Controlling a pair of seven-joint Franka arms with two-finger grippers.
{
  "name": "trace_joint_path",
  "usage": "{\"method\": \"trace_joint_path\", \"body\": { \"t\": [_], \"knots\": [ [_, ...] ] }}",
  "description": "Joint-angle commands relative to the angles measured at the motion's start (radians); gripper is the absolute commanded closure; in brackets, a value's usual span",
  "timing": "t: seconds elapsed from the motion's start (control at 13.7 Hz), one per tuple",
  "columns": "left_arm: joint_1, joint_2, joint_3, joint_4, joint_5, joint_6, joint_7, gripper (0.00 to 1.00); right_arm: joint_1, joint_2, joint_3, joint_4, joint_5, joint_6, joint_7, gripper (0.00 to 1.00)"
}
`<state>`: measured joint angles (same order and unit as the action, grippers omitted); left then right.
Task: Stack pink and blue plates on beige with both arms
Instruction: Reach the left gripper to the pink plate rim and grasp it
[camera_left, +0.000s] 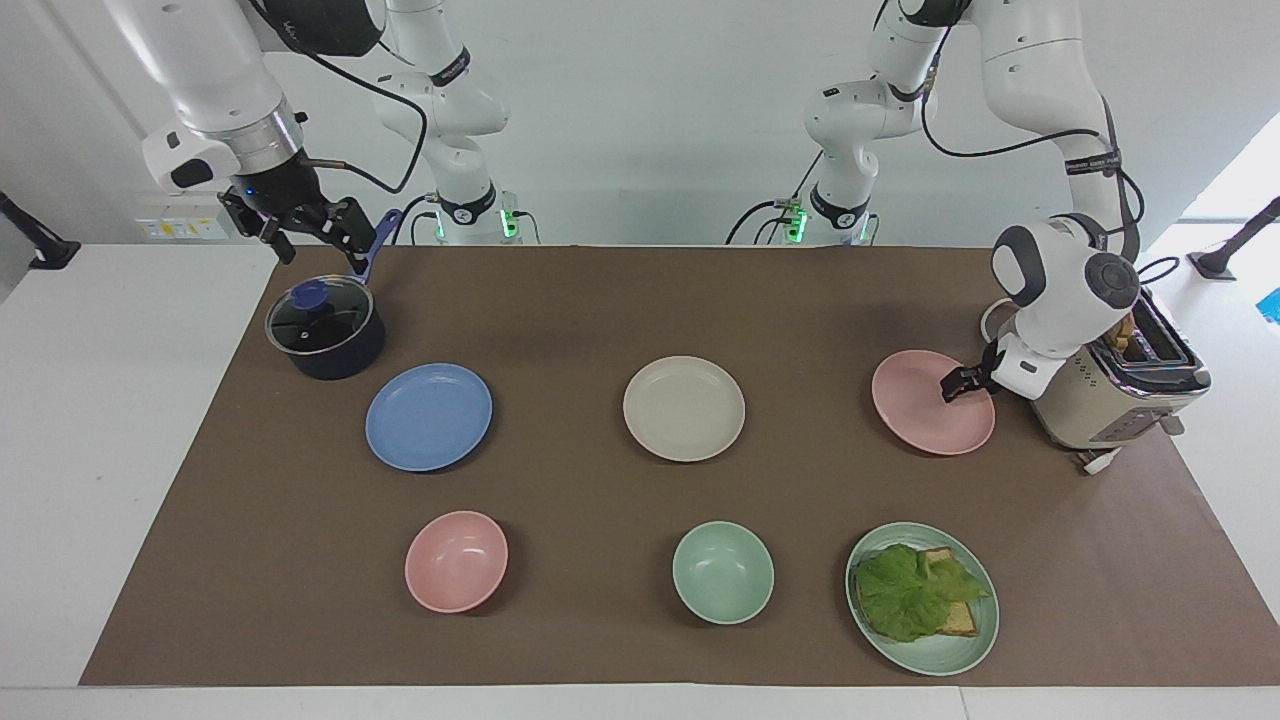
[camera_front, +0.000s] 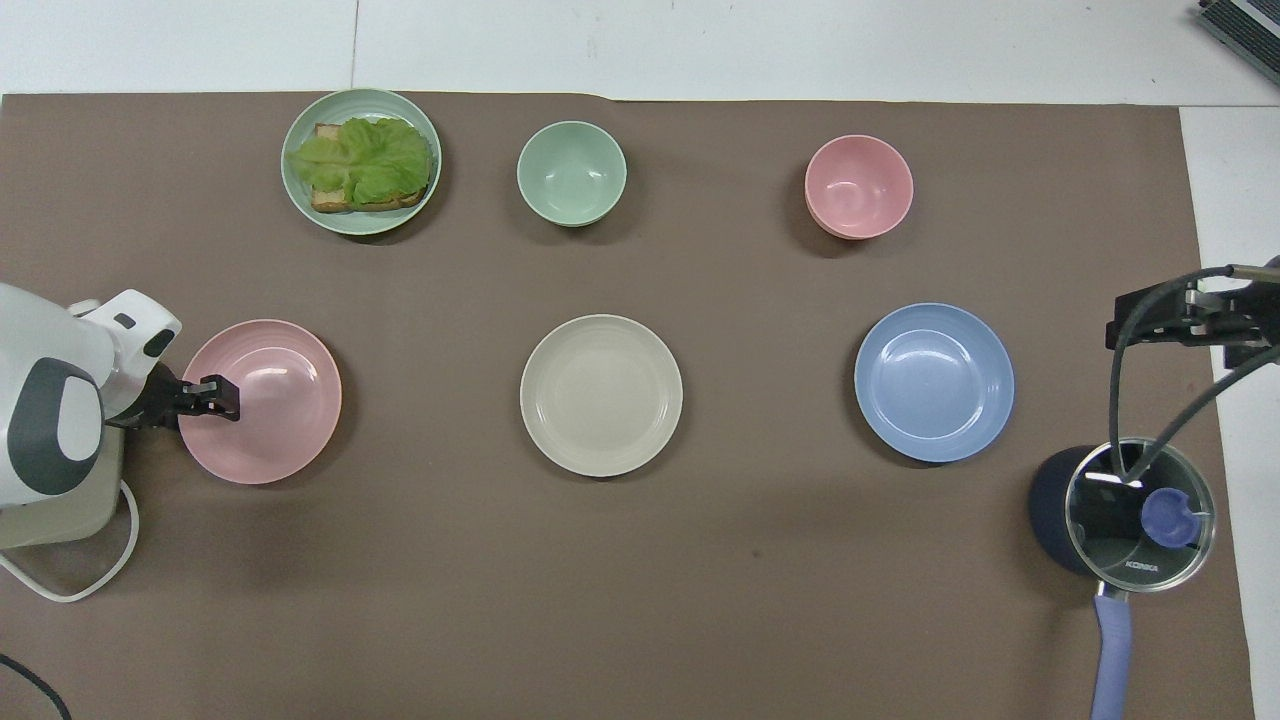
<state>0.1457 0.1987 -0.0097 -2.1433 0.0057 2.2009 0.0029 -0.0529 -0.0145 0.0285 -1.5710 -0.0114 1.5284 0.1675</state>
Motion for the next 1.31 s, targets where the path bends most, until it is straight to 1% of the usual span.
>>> {"method": "trace_joint_path", "body": {
  "t": [0.0, 0.07, 0.29, 0.51, 0.8, 1.09, 1.24],
  "knots": [
    [0.014, 0.001, -0.007, -0.003, 0.01, 0.007, 0.011, 0.94, -0.018, -0.004, 0.004, -0.004, -0.007, -0.004, -0.028, 0.0],
    [0.014, 0.004, -0.007, 0.003, 0.01, 0.007, 0.011, 1.0, -0.018, -0.004, 0.004, -0.004, -0.007, -0.004, -0.029, 0.0],
    [0.018, 0.004, -0.007, 0.039, 0.01, -0.042, 0.011, 1.0, -0.019, -0.004, 0.002, -0.004, -0.007, -0.004, -0.029, 0.0],
    [0.015, -0.004, -0.009, 0.051, 0.01, -0.073, 0.012, 1.0, -0.019, -0.004, 0.002, -0.004, -0.007, -0.004, -0.029, 0.0],
    [0.0, -0.004, -0.012, 0.166, 0.008, -0.255, 0.014, 1.0, -0.019, -0.004, 0.001, -0.004, -0.007, -0.004, -0.028, 0.0],
    [-0.003, -0.018, -0.024, 0.198, -0.006, -0.318, 0.014, 1.0, -0.019, -0.004, 0.001, -0.004, -0.007, -0.004, -0.028, 0.0],
    [-0.012, -0.021, -0.033, 0.262, -0.051, -0.428, 0.026, 1.0, -0.019, -0.004, 0.001, -0.004, -0.007, -0.004, -0.028, 0.0]
  ]
}}
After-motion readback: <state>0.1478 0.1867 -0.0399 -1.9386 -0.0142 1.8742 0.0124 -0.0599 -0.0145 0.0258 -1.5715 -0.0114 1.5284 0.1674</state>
